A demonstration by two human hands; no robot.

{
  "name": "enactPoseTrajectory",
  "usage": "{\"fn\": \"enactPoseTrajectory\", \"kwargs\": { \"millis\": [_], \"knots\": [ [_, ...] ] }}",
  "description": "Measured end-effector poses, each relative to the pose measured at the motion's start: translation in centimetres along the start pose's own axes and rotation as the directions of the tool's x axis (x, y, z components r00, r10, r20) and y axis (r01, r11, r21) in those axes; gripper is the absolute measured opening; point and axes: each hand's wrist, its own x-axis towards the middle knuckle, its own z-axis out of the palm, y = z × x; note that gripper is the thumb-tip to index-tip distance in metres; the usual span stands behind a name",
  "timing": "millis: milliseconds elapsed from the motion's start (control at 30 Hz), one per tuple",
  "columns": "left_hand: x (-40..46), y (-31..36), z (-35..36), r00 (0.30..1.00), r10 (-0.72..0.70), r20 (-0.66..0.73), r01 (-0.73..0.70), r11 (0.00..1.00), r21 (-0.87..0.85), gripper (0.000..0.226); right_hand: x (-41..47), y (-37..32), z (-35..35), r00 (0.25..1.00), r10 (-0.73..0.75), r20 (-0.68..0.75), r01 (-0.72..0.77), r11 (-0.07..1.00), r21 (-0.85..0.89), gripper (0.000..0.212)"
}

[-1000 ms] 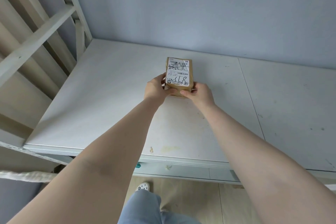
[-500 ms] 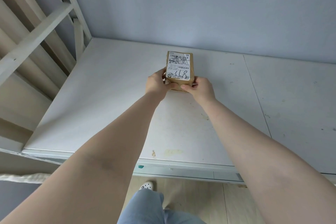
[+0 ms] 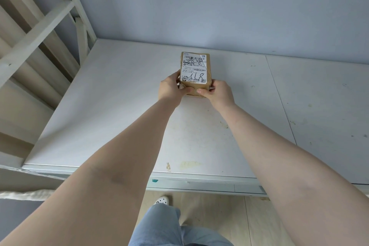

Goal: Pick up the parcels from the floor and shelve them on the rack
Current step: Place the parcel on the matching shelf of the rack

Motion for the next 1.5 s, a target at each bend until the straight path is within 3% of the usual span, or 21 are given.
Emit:
{"fn": "enactPoseTrajectory", "kwargs": {
  "millis": [667, 900, 1000, 1500],
  "knots": [
    [-0.09, -0.17, -0.06, 1.000, 0.011, 0.007, -0.010, 0.999, -0.042, 0.052, -0.26, -0.74, -0.46, 1.000, 0.004, 0.029, -0.003, 0.999, -0.039, 0.037],
    [-0.06, -0.23, 0.14, 0.999, -0.047, -0.013, 0.047, 0.999, -0.004, 0.080, -0.16, -0.79, -0.21, 0.999, 0.026, 0.024, -0.025, 0.999, -0.027, 0.054],
    [0.02, -0.39, 0.24, 0.998, -0.054, -0.013, 0.054, 0.999, 0.002, 0.079, -0.05, -0.64, -0.08, 0.999, 0.044, 0.022, -0.044, 0.999, -0.006, 0.064],
    [-0.02, -0.70, 0.41, 0.998, -0.059, -0.028, 0.060, 0.997, 0.044, 0.081, -0.53, -0.89, -0.24, 0.998, 0.065, 0.009, -0.065, 0.997, 0.048, 0.072]
  ]
}}
